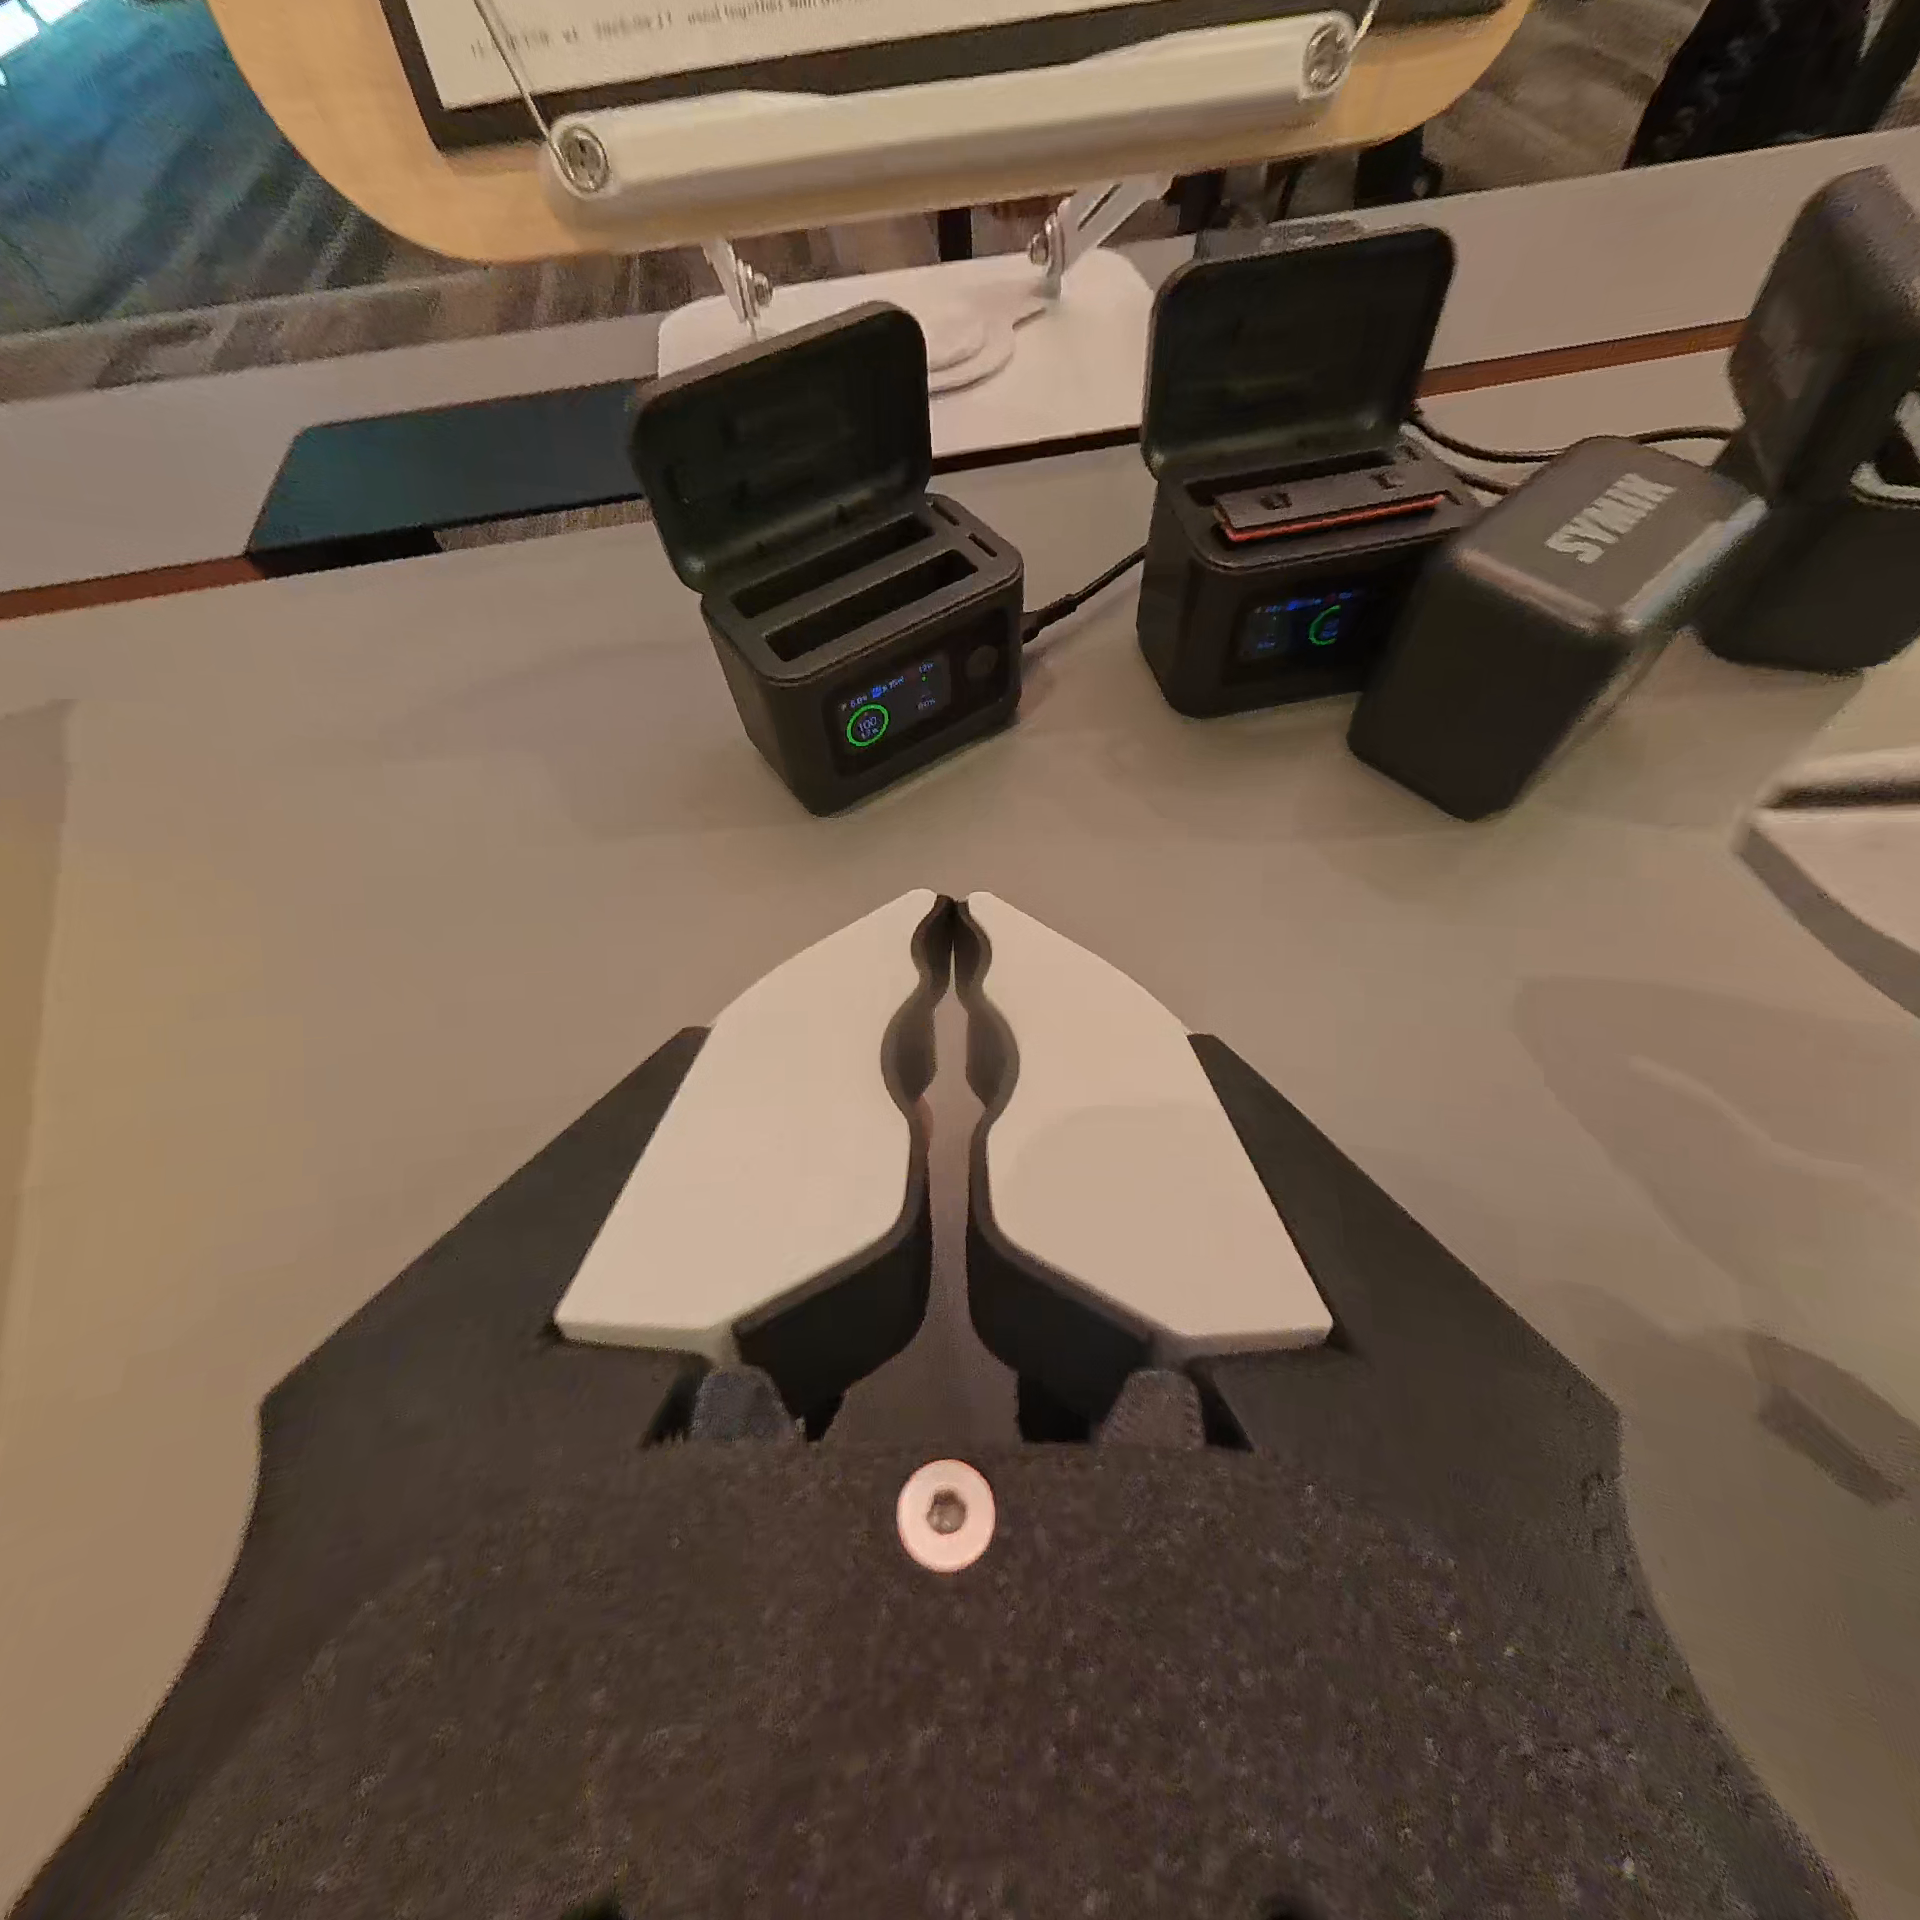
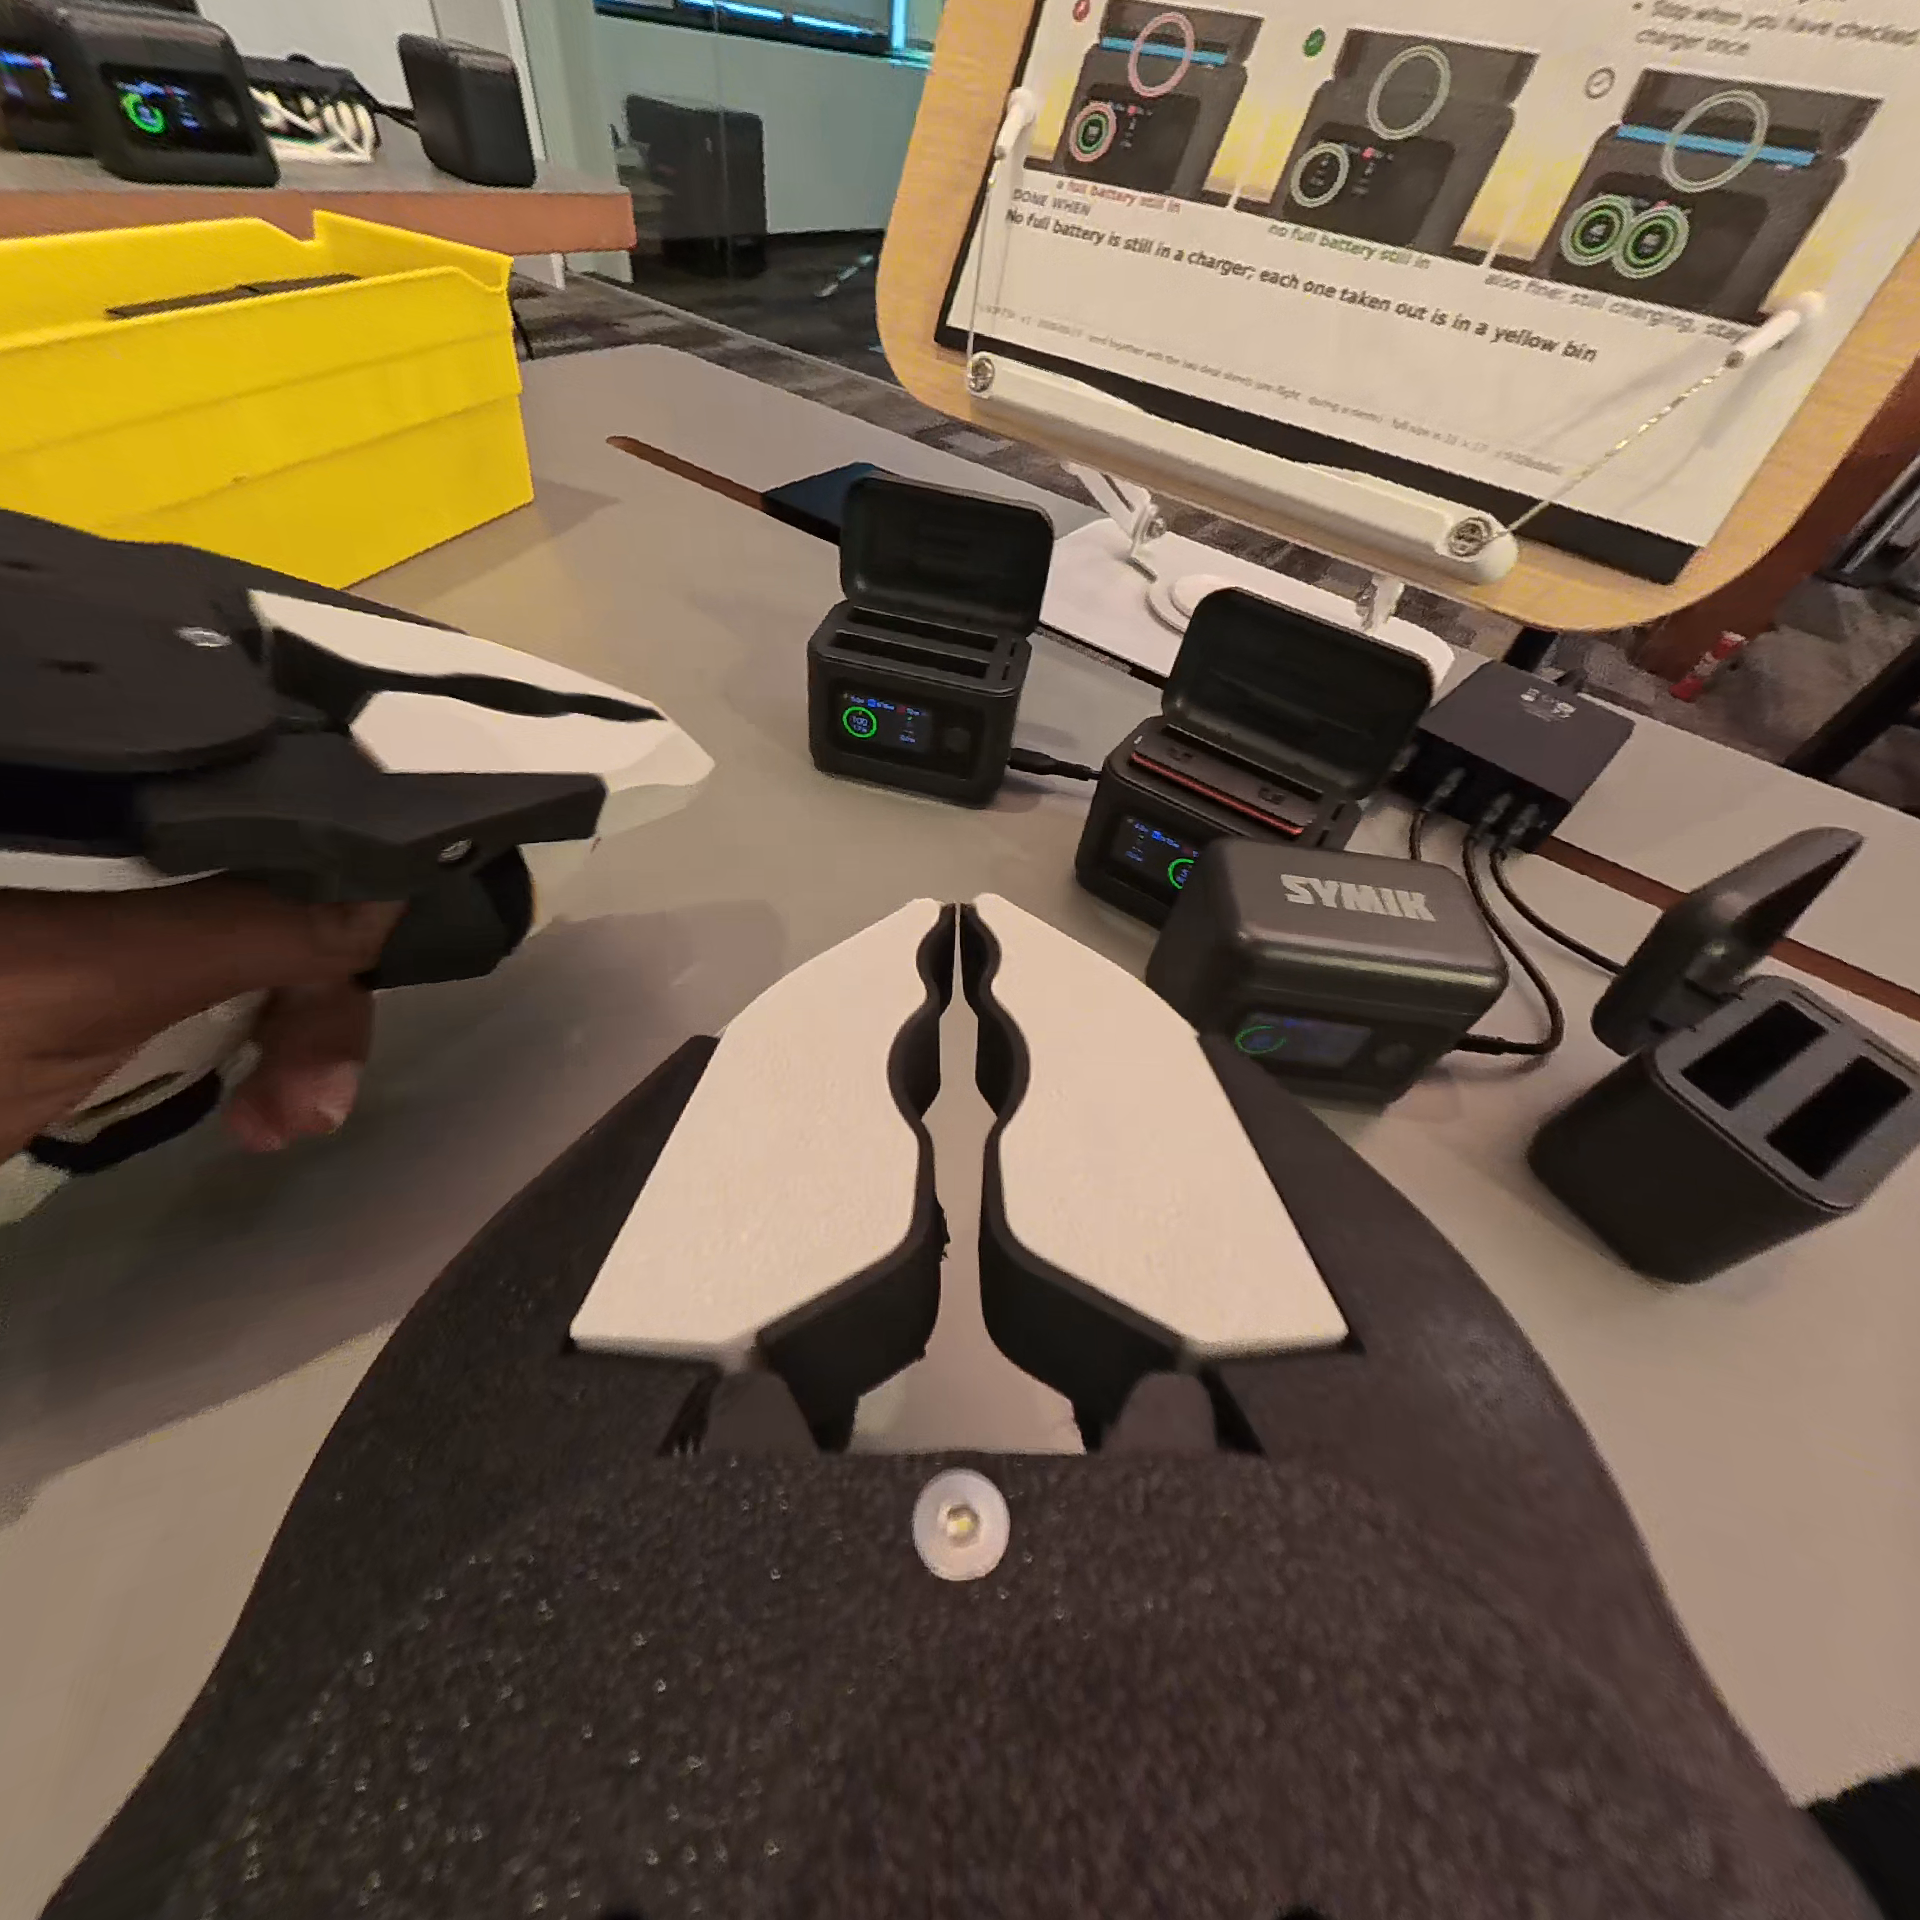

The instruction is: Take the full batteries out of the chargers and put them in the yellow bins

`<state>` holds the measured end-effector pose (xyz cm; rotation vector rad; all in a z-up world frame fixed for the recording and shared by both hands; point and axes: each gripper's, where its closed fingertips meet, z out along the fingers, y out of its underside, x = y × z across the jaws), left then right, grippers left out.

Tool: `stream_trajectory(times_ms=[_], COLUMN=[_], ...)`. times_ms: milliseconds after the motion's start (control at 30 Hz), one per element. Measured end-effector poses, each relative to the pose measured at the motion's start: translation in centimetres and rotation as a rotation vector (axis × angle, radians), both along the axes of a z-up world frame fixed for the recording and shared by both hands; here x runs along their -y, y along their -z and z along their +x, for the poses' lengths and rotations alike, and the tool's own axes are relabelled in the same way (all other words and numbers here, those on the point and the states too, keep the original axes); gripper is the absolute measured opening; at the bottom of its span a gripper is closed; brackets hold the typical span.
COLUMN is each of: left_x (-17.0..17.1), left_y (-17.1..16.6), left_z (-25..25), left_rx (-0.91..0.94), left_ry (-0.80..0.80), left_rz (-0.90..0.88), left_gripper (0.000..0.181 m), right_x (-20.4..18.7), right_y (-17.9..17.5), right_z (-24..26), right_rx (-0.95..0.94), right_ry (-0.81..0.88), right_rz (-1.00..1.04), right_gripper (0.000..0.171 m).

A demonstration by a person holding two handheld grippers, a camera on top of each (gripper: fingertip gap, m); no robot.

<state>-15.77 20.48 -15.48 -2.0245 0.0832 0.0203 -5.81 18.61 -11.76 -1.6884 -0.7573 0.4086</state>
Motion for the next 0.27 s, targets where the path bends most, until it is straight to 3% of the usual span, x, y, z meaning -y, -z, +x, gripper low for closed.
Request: stream_trajectory(times_ms=[267], left_x=[-4.6], left_y=[1.4], left_z=[-0.6], left_rx=[-0.045], left_ry=[-0.058], left_rz=[-0.041], left_gripper=[0.000], right_x=[-0.6], right_y=[-0.5], right_z=[1.4], right_rx=[-0.017], right_ry=[0.025], right_rz=[0.028], right_gripper=[0.000])
